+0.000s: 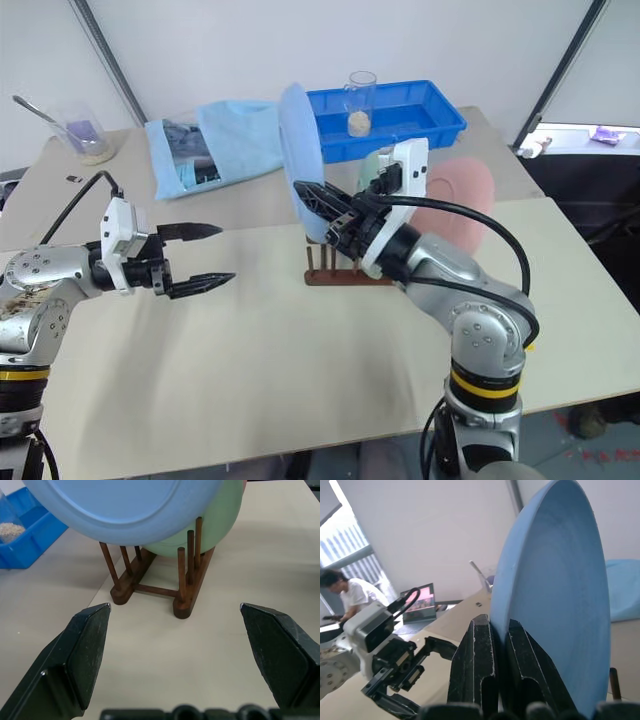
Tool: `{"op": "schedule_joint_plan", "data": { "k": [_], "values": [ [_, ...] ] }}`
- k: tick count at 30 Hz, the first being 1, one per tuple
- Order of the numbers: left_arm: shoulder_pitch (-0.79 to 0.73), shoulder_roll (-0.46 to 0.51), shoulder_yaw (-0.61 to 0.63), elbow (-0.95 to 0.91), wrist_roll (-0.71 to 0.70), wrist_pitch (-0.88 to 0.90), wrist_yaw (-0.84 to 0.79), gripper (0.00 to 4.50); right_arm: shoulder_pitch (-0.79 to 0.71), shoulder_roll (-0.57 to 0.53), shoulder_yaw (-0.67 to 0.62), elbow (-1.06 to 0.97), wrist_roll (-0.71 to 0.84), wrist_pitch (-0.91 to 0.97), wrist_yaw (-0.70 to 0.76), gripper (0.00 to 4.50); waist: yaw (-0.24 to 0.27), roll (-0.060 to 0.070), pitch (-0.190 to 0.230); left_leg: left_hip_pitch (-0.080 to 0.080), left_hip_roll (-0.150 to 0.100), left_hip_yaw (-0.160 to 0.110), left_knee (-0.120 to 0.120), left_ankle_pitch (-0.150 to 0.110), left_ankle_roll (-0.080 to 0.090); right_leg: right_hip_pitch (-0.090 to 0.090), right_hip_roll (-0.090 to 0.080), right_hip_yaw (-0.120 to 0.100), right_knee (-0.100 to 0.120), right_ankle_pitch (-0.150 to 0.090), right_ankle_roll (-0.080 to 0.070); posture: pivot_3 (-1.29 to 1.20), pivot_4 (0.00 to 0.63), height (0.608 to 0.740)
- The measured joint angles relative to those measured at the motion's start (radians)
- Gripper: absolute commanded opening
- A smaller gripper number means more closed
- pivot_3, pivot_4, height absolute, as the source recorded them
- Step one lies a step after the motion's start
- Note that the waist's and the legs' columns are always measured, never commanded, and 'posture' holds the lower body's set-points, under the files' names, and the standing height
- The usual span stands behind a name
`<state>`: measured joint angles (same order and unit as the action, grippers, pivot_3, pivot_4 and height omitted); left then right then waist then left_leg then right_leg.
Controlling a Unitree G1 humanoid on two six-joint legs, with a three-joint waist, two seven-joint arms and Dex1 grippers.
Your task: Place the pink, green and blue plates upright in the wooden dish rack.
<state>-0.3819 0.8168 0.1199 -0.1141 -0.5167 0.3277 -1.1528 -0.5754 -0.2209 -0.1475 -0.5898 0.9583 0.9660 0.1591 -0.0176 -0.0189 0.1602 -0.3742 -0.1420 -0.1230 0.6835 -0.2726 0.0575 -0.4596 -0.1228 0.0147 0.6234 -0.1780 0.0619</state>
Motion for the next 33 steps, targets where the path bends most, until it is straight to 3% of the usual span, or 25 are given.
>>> {"op": "schedule_joint_plan", "data": {
  "k": [10,22,33],
  "values": [
    [-0.005,-0.015,0.0,-0.013,-0.015,0.002,-0.017,4.44,0.079,-0.001,-0.021,-0.048,0.125,-0.001,-0.139,0.0,0.0,0.0,0.0,0.001,0.0,0.0,0.0,0.0,0.0,0.0,0.0,0.0,0.0,0.0,0.0,0.0,0.15,0.74],
    [-0.01,-0.031,-0.001,-0.025,-0.015,0.002,-0.012,4.44,0.085,-0.007,0.006,-0.014,0.156,-0.001,-0.24,0.0,0.0,0.0,0.0,0.002,0.0,0.002,0.0,0.0,0.0,0.001,0.0,0.0,0.0,0.0,0.0,0.0,0.15,0.74],
    [-0.01,-0.048,-0.005,-0.027,-0.012,0.002,0.002,4.5,0.035,-0.055,0.021,-0.009,0.184,-0.003,-0.268,3.83,0.001,0.0,0.0,0.003,0.0,0.003,0.0,0.0,0.0,0.001,0.0,0.0,0.0,0.0,0.0,0.0,0.15,0.74]
  ]
}}
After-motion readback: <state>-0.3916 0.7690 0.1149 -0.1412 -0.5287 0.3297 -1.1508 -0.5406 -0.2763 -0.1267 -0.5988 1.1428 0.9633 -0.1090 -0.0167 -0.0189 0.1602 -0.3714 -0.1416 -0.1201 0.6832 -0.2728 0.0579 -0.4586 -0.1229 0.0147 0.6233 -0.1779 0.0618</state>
